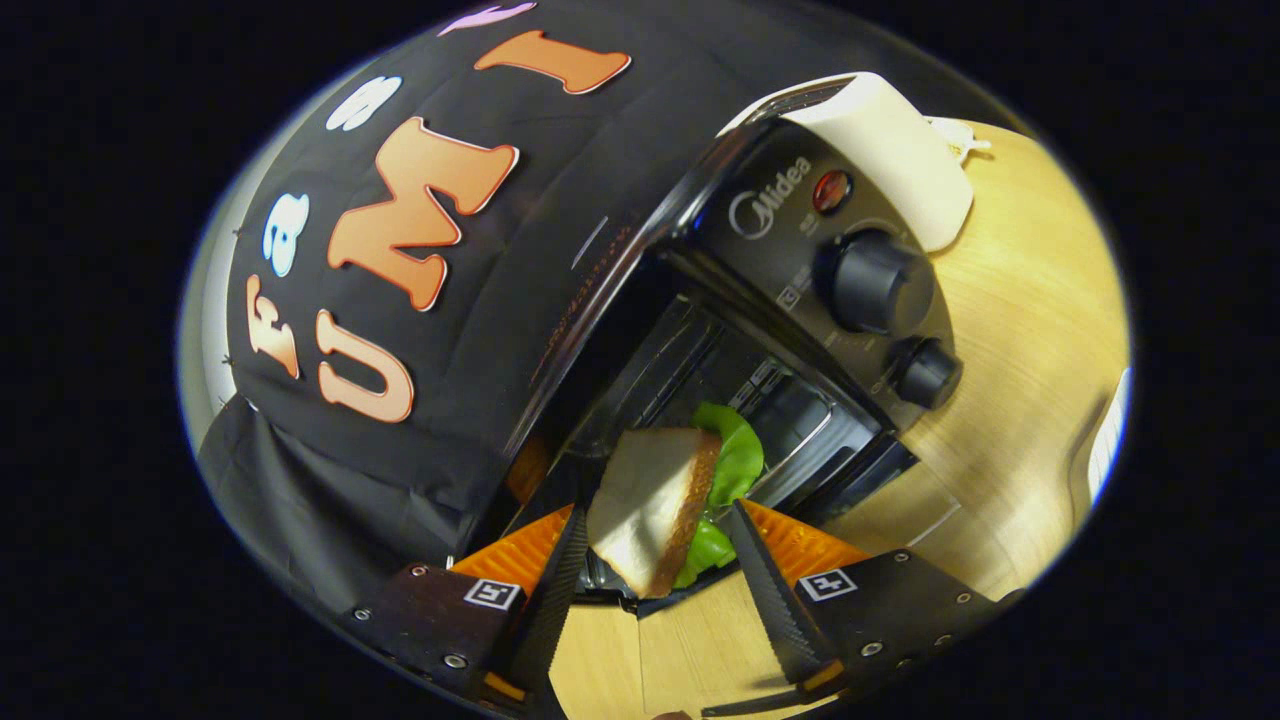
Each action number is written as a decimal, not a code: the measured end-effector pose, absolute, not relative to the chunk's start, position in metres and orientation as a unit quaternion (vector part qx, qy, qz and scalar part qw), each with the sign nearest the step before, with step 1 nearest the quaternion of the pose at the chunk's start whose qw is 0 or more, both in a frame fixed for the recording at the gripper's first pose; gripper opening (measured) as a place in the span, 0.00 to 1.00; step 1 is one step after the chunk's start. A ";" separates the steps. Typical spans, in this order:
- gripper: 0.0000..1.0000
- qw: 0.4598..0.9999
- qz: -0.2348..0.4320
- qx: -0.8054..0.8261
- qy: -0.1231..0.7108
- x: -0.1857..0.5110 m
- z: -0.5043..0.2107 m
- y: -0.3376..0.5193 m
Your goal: Open the toaster oven, put the food inside, and close the toaster oven door.
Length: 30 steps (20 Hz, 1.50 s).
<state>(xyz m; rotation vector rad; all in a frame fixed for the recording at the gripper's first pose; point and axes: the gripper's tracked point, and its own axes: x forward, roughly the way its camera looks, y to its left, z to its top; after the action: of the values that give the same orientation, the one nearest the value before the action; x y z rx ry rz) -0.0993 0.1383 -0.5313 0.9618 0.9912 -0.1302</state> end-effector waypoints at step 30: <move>0.97 0.730 0.199 0.007 0.654 -0.298 -0.550 0.151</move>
<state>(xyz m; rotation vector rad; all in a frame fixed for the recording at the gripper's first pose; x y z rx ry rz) -0.2979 0.1515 -0.5503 0.0160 1.4393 0.4389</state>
